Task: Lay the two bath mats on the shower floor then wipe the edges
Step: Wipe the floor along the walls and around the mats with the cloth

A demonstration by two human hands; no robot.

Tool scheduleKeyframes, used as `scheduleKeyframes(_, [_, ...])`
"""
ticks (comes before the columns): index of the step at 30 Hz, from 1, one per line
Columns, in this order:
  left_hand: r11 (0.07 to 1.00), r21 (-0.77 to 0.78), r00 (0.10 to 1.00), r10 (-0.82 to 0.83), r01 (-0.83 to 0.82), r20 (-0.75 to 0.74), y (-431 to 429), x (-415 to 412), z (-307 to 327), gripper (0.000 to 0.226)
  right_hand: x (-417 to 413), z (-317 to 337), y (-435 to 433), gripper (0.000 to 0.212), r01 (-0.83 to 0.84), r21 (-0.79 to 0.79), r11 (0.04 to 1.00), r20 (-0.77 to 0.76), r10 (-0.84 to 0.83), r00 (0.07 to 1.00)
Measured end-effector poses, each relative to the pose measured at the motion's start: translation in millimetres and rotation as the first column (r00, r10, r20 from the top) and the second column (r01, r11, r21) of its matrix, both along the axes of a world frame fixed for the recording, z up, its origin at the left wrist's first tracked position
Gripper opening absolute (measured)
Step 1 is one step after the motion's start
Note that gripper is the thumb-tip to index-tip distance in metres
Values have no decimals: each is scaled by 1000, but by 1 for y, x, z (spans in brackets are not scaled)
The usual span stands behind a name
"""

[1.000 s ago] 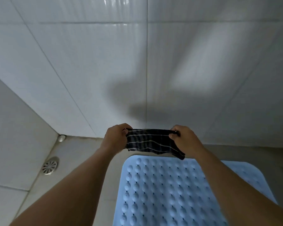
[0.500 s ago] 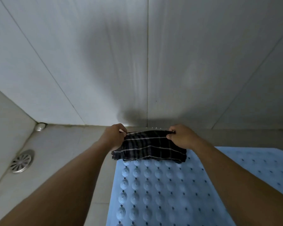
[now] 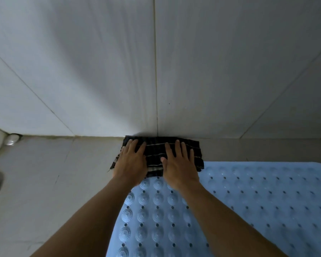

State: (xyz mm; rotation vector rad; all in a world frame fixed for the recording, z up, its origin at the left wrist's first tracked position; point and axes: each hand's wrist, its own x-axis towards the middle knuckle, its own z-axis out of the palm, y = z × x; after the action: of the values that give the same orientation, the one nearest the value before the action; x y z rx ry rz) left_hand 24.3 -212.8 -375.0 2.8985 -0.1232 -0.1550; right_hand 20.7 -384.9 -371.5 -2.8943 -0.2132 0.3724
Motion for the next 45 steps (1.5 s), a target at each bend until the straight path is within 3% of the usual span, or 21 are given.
scheduleKeyframes(5, [992,123,983,-12,36,-185,-12,2,-7,79,0,0,-11,60,-15,-2,1000,-28,15,999])
scheduleKeyframes(9, [991,129,966,4,30,-257,-25,5,1,76,5,0,-26,62,-46,-17,999,-75,45,996])
scheduleKeyframes(24, [991,134,967,23,12,-255,-102,8,4,77,17,4,-107,63,-79,-59,995,-143,70,987])
scheduleKeyframes(30, [995,95,983,16,2,-181,-136,2,1,75,17,2,-143,64,-66,-61,996,-153,56,987])
scheduleKeyframes(36, [994,105,975,-3,27,-223,-177,4,1,75,17,0,-182,64,-54,-66,996,-170,42,985])
scheduleKeyframes(40, [975,216,987,-8,44,-162,-205,7,6,76,18,4,-210,63,-43,-58,997,-189,31,982])
scheduleKeyframes(45, [991,125,973,-26,56,-228,-249,5,7,74,21,4,-251,63,-18,-55,998,-214,6,977])
